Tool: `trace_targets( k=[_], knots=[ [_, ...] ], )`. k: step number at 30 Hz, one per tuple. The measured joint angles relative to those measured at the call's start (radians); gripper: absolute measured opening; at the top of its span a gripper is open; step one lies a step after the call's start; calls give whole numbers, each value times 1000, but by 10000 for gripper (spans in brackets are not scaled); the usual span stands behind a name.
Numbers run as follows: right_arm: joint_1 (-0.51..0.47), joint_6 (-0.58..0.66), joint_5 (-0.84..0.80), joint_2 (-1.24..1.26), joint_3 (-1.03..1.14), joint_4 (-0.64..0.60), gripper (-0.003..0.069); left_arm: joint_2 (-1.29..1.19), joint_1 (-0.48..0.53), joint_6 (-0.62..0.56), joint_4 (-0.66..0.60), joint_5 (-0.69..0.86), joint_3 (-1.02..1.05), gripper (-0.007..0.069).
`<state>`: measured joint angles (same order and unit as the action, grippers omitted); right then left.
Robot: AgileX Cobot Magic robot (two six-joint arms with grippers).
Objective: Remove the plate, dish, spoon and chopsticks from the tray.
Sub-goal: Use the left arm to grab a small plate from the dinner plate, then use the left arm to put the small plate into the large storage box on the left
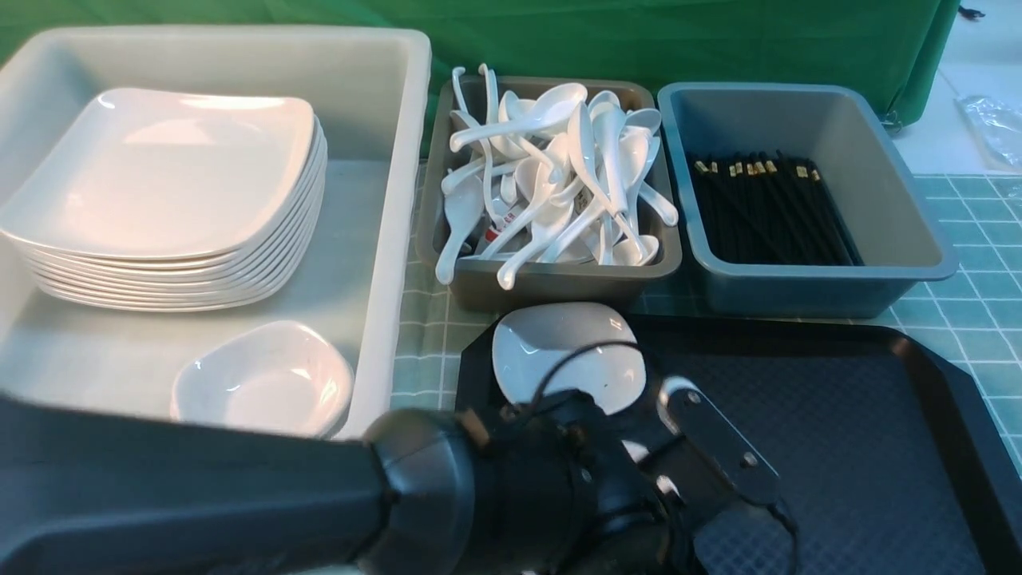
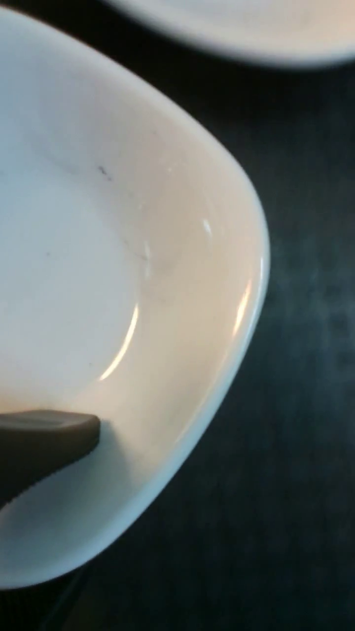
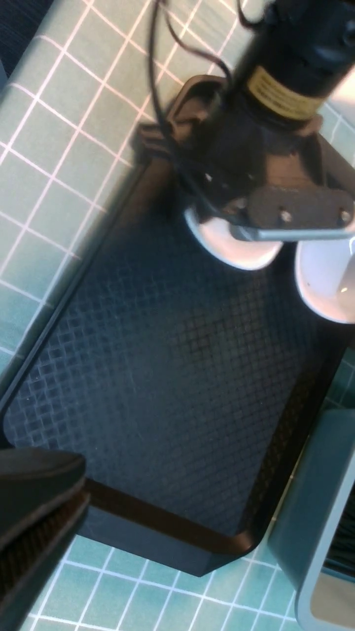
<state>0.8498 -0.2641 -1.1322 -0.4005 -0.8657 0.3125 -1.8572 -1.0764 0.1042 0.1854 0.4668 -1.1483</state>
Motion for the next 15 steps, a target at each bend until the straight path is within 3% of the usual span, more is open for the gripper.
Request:
trace_targets(
  k=[6,15],
  knots=[
    [0,20,0,0,0,0,70,120,-72,4,-25,23,1,31],
    [0,23,2,0,0,0,70,291,-75,-6,-20,33,8,17]
  ],
)
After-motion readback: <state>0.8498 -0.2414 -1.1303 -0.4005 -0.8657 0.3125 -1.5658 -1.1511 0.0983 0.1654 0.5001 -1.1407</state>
